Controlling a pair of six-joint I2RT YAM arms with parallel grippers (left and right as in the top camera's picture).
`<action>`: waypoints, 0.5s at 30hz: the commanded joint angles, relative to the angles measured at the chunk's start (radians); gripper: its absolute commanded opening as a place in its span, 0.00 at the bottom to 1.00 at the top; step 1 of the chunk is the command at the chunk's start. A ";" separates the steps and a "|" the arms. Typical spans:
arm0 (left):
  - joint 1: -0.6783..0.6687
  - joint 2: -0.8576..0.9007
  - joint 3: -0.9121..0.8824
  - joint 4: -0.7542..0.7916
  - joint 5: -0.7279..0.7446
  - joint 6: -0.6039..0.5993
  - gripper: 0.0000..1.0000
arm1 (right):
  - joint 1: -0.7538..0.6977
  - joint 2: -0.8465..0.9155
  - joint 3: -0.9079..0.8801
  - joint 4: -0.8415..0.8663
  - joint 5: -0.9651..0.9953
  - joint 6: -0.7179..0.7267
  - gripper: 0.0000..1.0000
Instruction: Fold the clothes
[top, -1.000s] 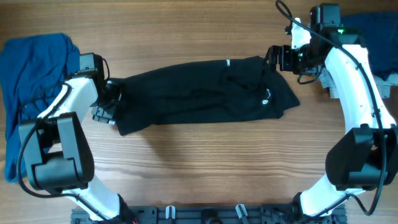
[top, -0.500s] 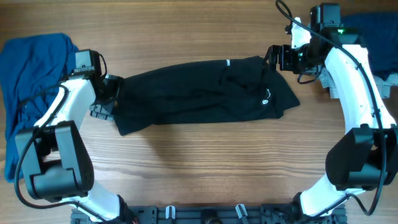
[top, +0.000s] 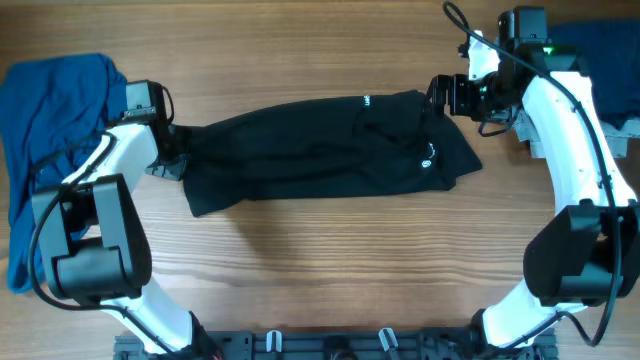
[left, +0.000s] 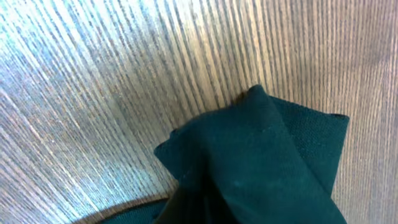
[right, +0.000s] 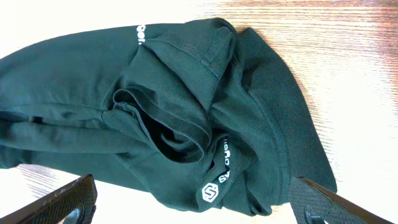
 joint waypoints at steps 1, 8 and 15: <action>0.011 0.015 -0.003 -0.005 0.022 0.084 0.04 | 0.005 0.002 0.006 -0.003 -0.020 -0.006 0.99; 0.028 -0.078 0.079 -0.058 0.166 0.276 0.04 | 0.005 0.002 0.006 -0.005 -0.021 -0.005 1.00; -0.056 -0.143 0.149 -0.095 0.213 0.298 0.04 | 0.005 0.002 0.006 -0.006 -0.021 -0.005 0.99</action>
